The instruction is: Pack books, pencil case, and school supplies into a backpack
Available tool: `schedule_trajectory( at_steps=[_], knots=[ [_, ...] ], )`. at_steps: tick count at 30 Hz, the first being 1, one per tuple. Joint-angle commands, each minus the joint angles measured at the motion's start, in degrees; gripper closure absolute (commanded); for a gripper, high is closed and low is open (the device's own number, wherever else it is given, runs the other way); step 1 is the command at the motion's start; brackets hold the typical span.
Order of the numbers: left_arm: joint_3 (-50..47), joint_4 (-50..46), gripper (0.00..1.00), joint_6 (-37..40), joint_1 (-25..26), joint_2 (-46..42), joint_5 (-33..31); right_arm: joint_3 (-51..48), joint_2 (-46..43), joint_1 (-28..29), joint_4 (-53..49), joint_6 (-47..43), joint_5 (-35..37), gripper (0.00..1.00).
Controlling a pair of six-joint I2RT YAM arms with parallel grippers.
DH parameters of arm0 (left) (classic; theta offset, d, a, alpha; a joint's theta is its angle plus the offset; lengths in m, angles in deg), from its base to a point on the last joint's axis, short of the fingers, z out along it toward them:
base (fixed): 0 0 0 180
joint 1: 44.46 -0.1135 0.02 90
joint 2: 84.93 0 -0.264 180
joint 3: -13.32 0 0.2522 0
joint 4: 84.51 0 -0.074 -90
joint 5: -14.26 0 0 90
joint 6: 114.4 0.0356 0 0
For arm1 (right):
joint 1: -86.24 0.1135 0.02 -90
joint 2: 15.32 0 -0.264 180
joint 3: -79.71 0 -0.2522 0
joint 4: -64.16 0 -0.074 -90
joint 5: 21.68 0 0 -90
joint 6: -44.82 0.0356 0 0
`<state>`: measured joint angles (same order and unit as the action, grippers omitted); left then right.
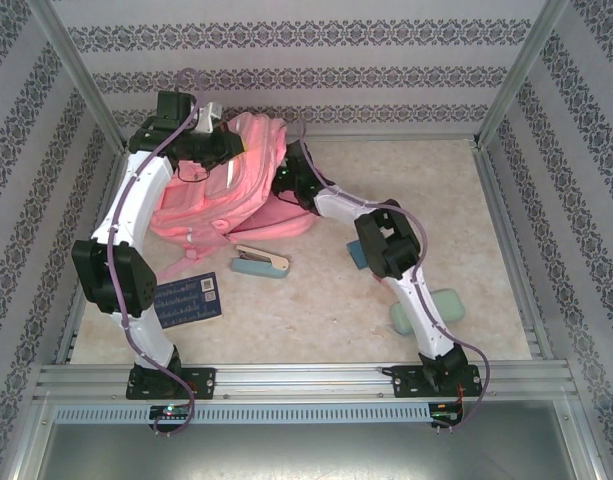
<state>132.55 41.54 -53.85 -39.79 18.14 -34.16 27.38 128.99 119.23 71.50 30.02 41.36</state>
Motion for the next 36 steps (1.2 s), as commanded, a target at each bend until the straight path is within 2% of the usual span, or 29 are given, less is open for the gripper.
schedule_trajectory(
  at_steps=[1,4,6,8,12,16,24,31,32,33,36],
  knots=[
    [4.52,7.24,1.0,-0.26,1.6,-0.69,6.05,10.83,6.01,2.52,-0.82,2.42,1.97,0.97],
    [5.13,6.42,1.0,0.1,1.92,-0.5,5.92,22.68,12.29,3.91,-9.23,0.57,1.57,0.88],
    [5.35,5.63,1.0,0.71,1.96,-0.5,5.57,29.45,15.19,4.74,-15.94,-0.97,0.44,0.65],
    [5.62,4.2,1.0,1.89,1.97,-0.65,4.89,28.94,14.23,4.96,-17.19,-2.57,-0.5,0.59],
    [5.58,2.32,1.0,3.77,1.92,-1.28,3.75,16.64,4.74,4.6,-18.16,-8.63,2.29,0.45],
    [4.67,1.95,1.0,4.61,1.74,-1.65,2.47,7.48,-3.15,3.25,-19.35,-12.62,2.6,0.41],
    [3.26,2.16,1.0,5.36,1.44,-0.2,-0.22,-15.08,-17.78,-0.49,-14.26,-13.69,4.17,0.39],
    [-0.03,2.9,1.0,5.29,1.44,2.65,-6.35,-32.41,-31.18,-2.92,-14.07,-17.06,6.7,0.39],
    [-0.22,2.8,0.97,5.13,1.44,3.3,-6.85,-34.02,-32.71,-3.1,-14.42,-17.87,6.8,0.39],
    [-0.58,2.66,0.91,4.93,1.47,4.0,-7.12,-35.74,-34.57,-3.19,-15.29,-18.83,6.82,0.39],
    [-1.3,1.22,0.6,4.52,1.47,5.38,-9.06,-40.06,-39.34,-3.07,-17.59,-21.99,6.75,0.39]
  ],
)
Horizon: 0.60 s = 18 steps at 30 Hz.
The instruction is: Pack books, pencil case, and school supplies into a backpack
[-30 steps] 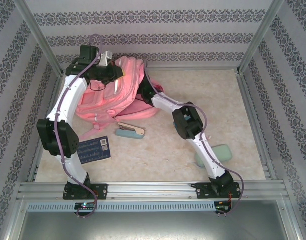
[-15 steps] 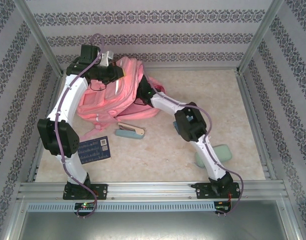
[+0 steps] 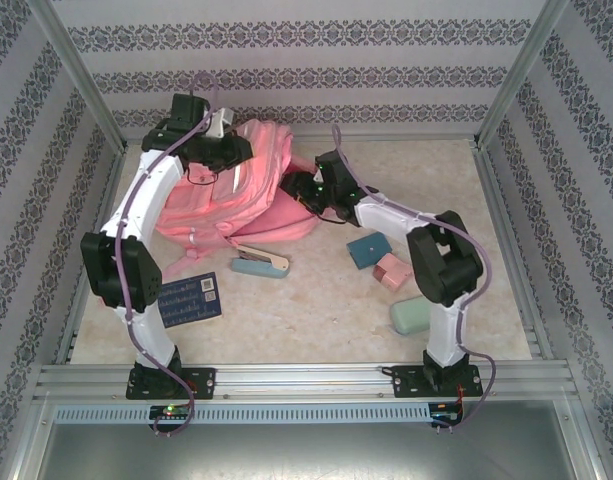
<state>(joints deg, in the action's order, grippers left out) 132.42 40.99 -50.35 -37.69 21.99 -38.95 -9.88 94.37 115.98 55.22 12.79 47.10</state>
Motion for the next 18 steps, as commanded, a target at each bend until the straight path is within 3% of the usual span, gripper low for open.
schedule_trajectory(
  at_steps=[1,6,14,18],
  knots=[
    [-1.78,1.38,0.57,0.97,-0.61,1.4,-5.05,-4.22,-6.2,0.35,-1.93,-5.87,0.96,0.4],
    [-8.07,0.91,0.43,0.99,-0.9,-3.44,-11.82,-8.98,-11.42,2.77,-5.63,-11.69,0.76,0.41],
    [-29.22,0.79,0.36,-4.61,-7.43,-20.95,-26.51,-8.5,-11.23,9.77,-10.24,-18.51,-0.13,0.42],
    [-40.94,-0.42,0.2,-5.33,-11.31,-30.09,-33.56,-7.03,-8.99,12.1,-9.79,-17.97,-1.71,0.42]
  ],
)
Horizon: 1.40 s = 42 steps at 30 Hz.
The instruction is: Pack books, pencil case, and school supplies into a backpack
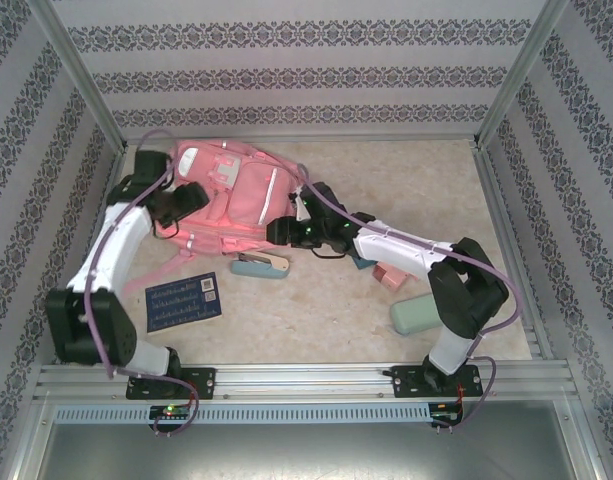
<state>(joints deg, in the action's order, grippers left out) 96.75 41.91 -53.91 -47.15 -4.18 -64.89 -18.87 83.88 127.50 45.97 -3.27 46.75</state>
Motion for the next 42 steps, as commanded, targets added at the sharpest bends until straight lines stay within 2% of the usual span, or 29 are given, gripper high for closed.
schedule_trajectory(
  at_steps=[1,6,9,15,21,29,39,42],
  knots=[
    [-7.96,-1.68,0.19,-1.69,-3.01,-5.63,-8.12,2.56,2.29,1.05,-0.28,-1.75,-1.96,0.42],
    [-19.68,-1.56,0.19,-3.52,-9.49,-11.23,-9.62,6.78,6.18,3.81,-2.06,-2.84,-3.63,0.42],
    [-23.35,-1.26,0.18,-6.74,-12.5,-12.08,-9.57,8.39,7.43,4.38,-2.37,-2.71,-3.75,0.42],
    [-26.44,2.64,0.19,-10.6,-13.21,-8.82,-5.97,9.87,7.95,4.55,-3.57,-3.06,-3.47,0.41],
    [-31.27,10.64,0.28,-14.67,-12.59,-5.41,0.55,9.21,7.35,4.62,-4.35,-3.48,-2.78,0.41],
    [-34.08,15.62,0.34,-17.98,-2.6,-2.01,-0.49,8.37,6.99,4.63,-4.01,-3.41,-2.7,0.41],
    [-32.92,22.69,0.41,-23.34,19.25,2.08,-2.94,7.13,6.71,4.69,-4.06,-3.37,-2.17,0.41],
    [-28.82,20.15,0.41,-23.83,24.12,2.91,-5.58,7.72,7.13,4.67,-4.28,-3.41,-2.66,0.42]
  ],
)
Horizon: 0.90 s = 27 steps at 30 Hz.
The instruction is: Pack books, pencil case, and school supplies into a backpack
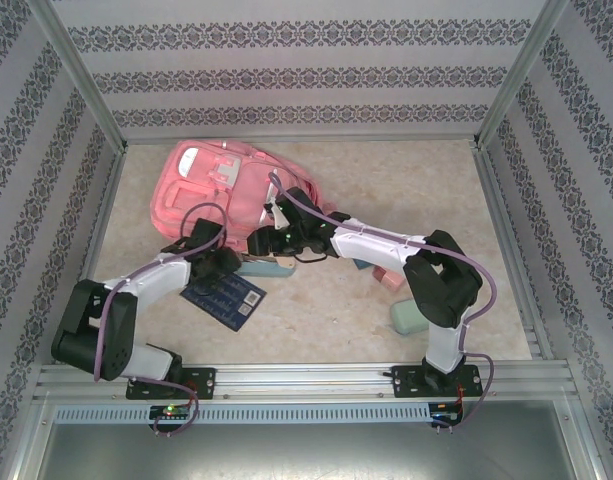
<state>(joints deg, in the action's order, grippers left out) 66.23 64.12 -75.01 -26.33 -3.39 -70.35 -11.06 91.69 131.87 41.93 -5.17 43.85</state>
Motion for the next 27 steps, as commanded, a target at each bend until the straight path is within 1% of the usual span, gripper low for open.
schedule_trajectory(
  at_steps=[1,3,5,8,11,14,20,22,24,25,27],
  knots=[
    [2.95,-3.57,0.41,-2.65,3.61,1.96,-0.9,0.27,-0.57,0.34,-0.47,-1.64,0.13,0.41],
    [4.5,-5.83,0.39,-2.37,3.61,0.51,-2.38,0.71,-0.13,0.42,-0.86,-1.99,0.15,0.42],
    [5.8,-9.0,0.36,-1.72,3.48,-1.89,-5.03,0.99,0.45,0.43,-1.03,-2.45,-0.22,0.45],
    [6.54,-13.04,0.33,-0.94,2.98,-5.26,-7.8,1.04,1.31,0.83,-1.73,-3.49,-0.3,0.48],
    [5.34,-17.28,0.33,-2.97,2.36,-8.03,-10.04,1.3,2.27,1.77,-3.12,-5.28,-0.31,0.51],
    [2.03,-19.21,0.33,-6.02,2.37,-11.7,-11.02,2.22,3.72,2.83,-5.4,-7.47,-0.57,0.53],
    [-5.32,-21.82,0.39,-11.42,2.42,-20.26,-11.1,2.85,6.73,4.54,-8.46,-10.34,-1.53,0.54],
    [-6.94,-22.89,0.41,-12.3,2.44,-22.05,-11.21,2.72,7.72,5.03,-9.12,-10.86,-1.99,0.54],
    [-8.51,-23.52,0.45,-13.1,2.43,-23.22,-11.06,2.61,8.51,5.58,-9.82,-11.56,-2.04,0.54],
    [-9.23,-23.36,0.47,-13.43,2.42,-23.48,-10.68,2.5,8.94,5.77,-10.01,-11.84,-2.22,0.54],
    [-10.82,-21.41,0.48,-13.75,2.37,-23.4,-9.19,2.41,9.76,6.1,-10.41,-12.16,-2.24,0.53]
  ],
)
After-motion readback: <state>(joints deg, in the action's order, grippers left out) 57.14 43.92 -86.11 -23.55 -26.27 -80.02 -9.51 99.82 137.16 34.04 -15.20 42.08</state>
